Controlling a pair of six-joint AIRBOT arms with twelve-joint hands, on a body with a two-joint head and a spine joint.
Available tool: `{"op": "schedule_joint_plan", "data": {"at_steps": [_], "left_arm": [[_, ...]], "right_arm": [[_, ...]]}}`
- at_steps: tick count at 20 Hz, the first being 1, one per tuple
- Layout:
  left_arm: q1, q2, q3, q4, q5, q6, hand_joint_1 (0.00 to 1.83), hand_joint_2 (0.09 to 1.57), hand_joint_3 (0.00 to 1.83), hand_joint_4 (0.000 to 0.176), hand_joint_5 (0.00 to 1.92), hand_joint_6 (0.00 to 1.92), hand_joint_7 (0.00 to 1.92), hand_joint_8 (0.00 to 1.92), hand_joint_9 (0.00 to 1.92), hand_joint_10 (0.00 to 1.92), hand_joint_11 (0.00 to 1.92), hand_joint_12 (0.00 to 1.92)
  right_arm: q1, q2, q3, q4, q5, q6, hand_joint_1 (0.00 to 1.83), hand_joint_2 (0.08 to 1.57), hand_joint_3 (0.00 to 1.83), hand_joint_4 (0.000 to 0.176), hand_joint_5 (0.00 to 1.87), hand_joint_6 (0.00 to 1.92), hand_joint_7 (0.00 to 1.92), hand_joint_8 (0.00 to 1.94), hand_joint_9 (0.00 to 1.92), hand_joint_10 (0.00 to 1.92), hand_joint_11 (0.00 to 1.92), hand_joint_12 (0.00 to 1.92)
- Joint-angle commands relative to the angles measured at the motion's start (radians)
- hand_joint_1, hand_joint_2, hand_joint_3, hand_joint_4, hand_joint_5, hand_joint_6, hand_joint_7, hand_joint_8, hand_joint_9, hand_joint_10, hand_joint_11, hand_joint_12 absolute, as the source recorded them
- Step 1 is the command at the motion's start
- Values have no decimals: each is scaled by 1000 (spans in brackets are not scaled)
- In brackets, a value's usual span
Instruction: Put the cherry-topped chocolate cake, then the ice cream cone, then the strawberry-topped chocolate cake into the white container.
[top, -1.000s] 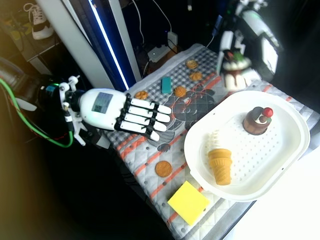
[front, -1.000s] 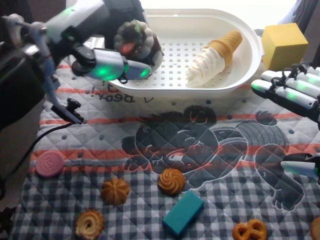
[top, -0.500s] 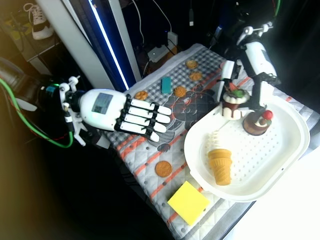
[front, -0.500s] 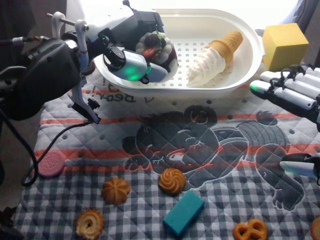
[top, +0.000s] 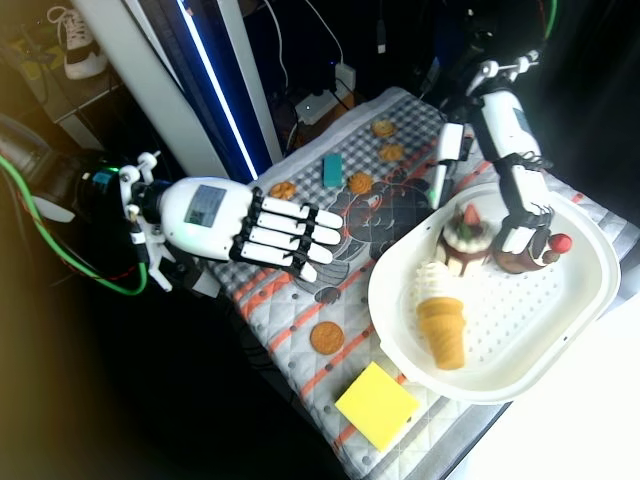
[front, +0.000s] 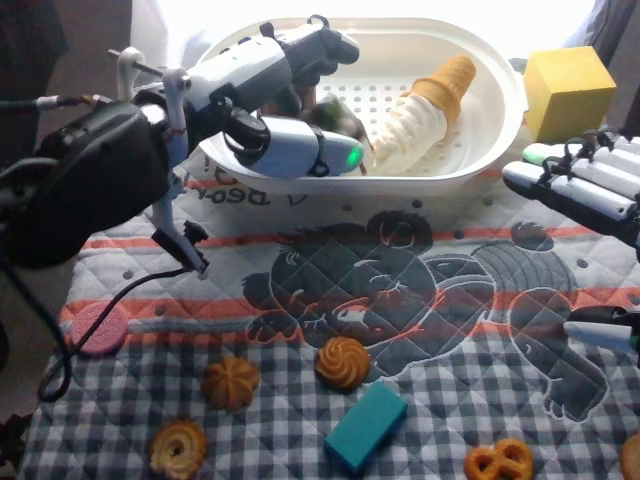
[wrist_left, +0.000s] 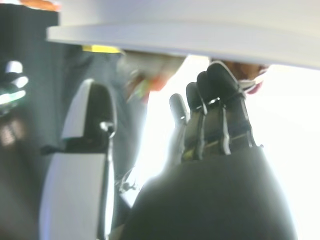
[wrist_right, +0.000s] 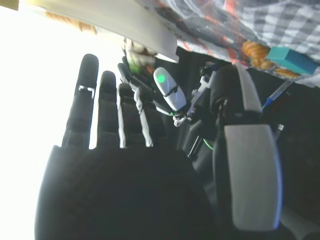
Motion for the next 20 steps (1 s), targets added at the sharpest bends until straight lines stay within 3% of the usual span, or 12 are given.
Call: {"op": "schedule_joint_plan", "data": {"at_steps": [1, 2, 4, 5, 6, 7, 9, 12, 13, 15, 18, 20], "left_arm": [[-2, 28, -14, 27, -171, -4, 798, 1095, 0, 140, 0, 374, 30, 137, 0, 252, 0, 943], [6, 49, -41, 40, -205, -4, 728, 1118, 3, 148, 18, 235, 26, 94, 0, 297, 0, 1066], [34, 113, -119, 77, -303, -9, 670, 1036, 0, 143, 54, 162, 0, 232, 0, 603, 0, 1707], [49, 144, -152, 98, -354, -24, 658, 1020, 0, 144, 34, 161, 0, 46, 0, 240, 0, 1618], [71, 174, -184, 126, -408, -58, 703, 1036, 0, 170, 22, 170, 0, 8, 0, 72, 0, 1486], [95, 203, -210, 148, -456, -94, 773, 1076, 6, 175, 25, 152, 0, 1, 0, 14, 0, 966], [154, 260, -255, 182, -573, -185, 728, 1149, 11, 176, 36, 108, 0, 0, 0, 0, 0, 467], [247, 328, -313, 189, -713, -252, 561, 1147, 3, 173, 8, 12, 8, 1, 24, 8, 0, 581], [283, 352, -335, 190, -757, -271, 642, 1230, 11, 166, 22, 6, 3, 0, 17, 4, 0, 382], [344, 392, -373, 169, -836, -278, 683, 1299, 12, 154, 29, 3, 39, 7, 53, 13, 0, 479], [395, 428, -393, 145, -897, -310, 653, 1338, 12, 138, 20, 1, 57, 4, 78, 13, 0, 600], [414, 450, -393, 140, -924, -360, 671, 1344, 3, 117, 11, 0, 77, 4, 91, 12, 0, 650]], "right_arm": [[5, 9, -4, 2, 137, 2, 698, 1173, 0, 0, 0, 0, 0, 0, 0, 271, 0, 757], [4, 12, -7, 2, 142, 2, 695, 1171, 0, 0, 0, 0, 0, 0, 0, 281, 0, 723], [2, 21, -14, 2, 163, 2, 679, 1158, 0, 0, 0, 0, 1, 0, 1, 314, 0, 766], [0, 26, -19, 2, 174, 2, 688, 1146, 0, 0, 0, 0, 8, 2, 0, 372, 0, 868], [-5, 32, -25, 2, 189, 2, 701, 1132, 0, 0, 0, 0, 1, 0, 0, 411, 0, 953], [-9, 40, -30, 2, 204, 2, 733, 1126, 0, 0, 0, 0, 0, 0, 0, 391, 0, 1034], [-18, 55, -42, 3, 241, 2, 719, 1111, 0, 0, 0, 0, 0, 0, 0, 405, 0, 1133], [-30, 78, -54, 18, 291, 1, 637, 1124, 0, 13, 0, 0, 3, 1, 0, 274, 0, 866], [-33, 87, -59, 28, 311, -3, 631, 1166, 12, 44, 0, 0, 0, 0, 0, 235, 0, 791], [-37, 104, -72, 53, 353, -24, 674, 1164, 7, 0, 0, 0, 0, 0, 0, 205, 0, 872], [-49, 120, -85, 87, 429, -40, 726, 1150, 0, 6, 0, 0, 0, 0, 0, 212, 0, 804], [-54, 122, -86, 109, 491, -51, 693, 1157, 1, 62, 0, 0, 0, 0, 0, 195, 0, 891]]}}
